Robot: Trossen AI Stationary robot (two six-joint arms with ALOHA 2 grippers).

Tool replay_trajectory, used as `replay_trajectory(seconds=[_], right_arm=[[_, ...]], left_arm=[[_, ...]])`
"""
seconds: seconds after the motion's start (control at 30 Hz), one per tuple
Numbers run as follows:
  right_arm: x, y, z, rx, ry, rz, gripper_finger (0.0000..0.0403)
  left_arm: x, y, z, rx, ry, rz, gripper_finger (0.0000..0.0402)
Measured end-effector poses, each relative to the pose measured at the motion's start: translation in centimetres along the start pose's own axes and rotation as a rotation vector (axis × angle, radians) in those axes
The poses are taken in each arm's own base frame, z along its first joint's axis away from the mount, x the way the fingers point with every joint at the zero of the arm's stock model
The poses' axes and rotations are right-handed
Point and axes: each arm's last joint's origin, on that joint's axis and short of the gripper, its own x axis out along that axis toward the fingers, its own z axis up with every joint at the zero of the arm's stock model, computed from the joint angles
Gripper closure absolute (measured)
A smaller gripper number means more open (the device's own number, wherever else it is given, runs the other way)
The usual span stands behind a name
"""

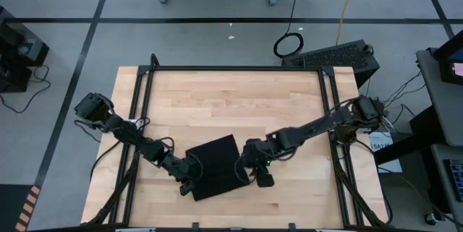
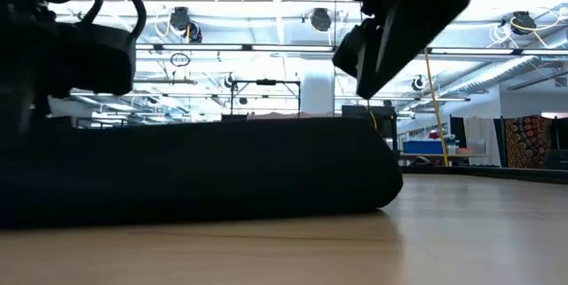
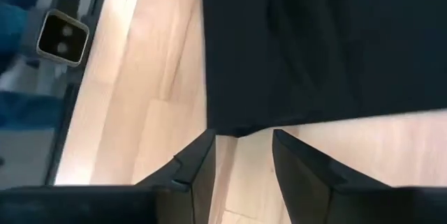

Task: Roll towel
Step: Roll the black microfiber towel

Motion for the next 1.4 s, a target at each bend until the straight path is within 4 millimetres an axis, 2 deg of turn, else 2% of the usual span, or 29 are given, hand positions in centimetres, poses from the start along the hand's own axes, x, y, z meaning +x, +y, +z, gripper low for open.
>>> replay_trajectory(seconds=[0.17, 0.37, 0.47, 0.57, 0.73, 0.87, 0.93, 1.03, 1.27, 1.4], right_arm=[[2.2, 0.3, 0.0, -0.036, -0.022, -0.041, 0.0276], [3.8, -0.5, 0.4, -0.023, -0.042, 0.065, 0.0277], [3.9, -0.4, 0.6, -0.029, -0.054, 0.1, 0.0273], [3.9, -0.1, 0.6, -0.051, -0.06, 0.134, 0.0248], [4.4, -0.6, 0.1, -0.022, -0.023, 0.001, 0.0189], [5.0, -0.8, 0.4, -0.042, -0.055, 0.045, 0.0176], [5.3, -0.9, 0.3, -0.037, -0.048, 0.059, 0.0189], [5.6, -0.9, 0.3, -0.025, -0.051, 0.075, 0.0229], [5.9, -1.3, 0.4, 0.034, -0.045, 0.135, 0.0383], [4.9, -1.8, 0.7, 0.108, -0.008, 0.348, 0.0394]], left_arm=[[0.0, -0.1, -0.2, -0.03, 0.074, -0.034, 0.0199], [0.0, -0.2, -0.2, 0.008, 0.054, -0.033, 0.0209], [0.0, 0.0, -0.2, 0.025, 0.056, -0.017, 0.0245], [0.0, 0.1, -0.3, 0.043, 0.063, -0.003, 0.0298], [0.0, 0.2, -0.3, 0.077, 0.066, 0.001, 0.0379], [0.0, 0.2, -0.3, 0.078, 0.066, 0.003, 0.039], [0.0, 0.2, -0.3, 0.075, 0.064, 0.007, 0.0379], [0.0, 0.3, -0.3, 0.075, 0.068, 0.021, 0.0367], [0.0, 0.4, -0.4, 0.096, 0.073, 0.023, 0.0377], [-0.1, -0.4, -0.2, 0.104, 0.096, -0.076, 0.0386]])
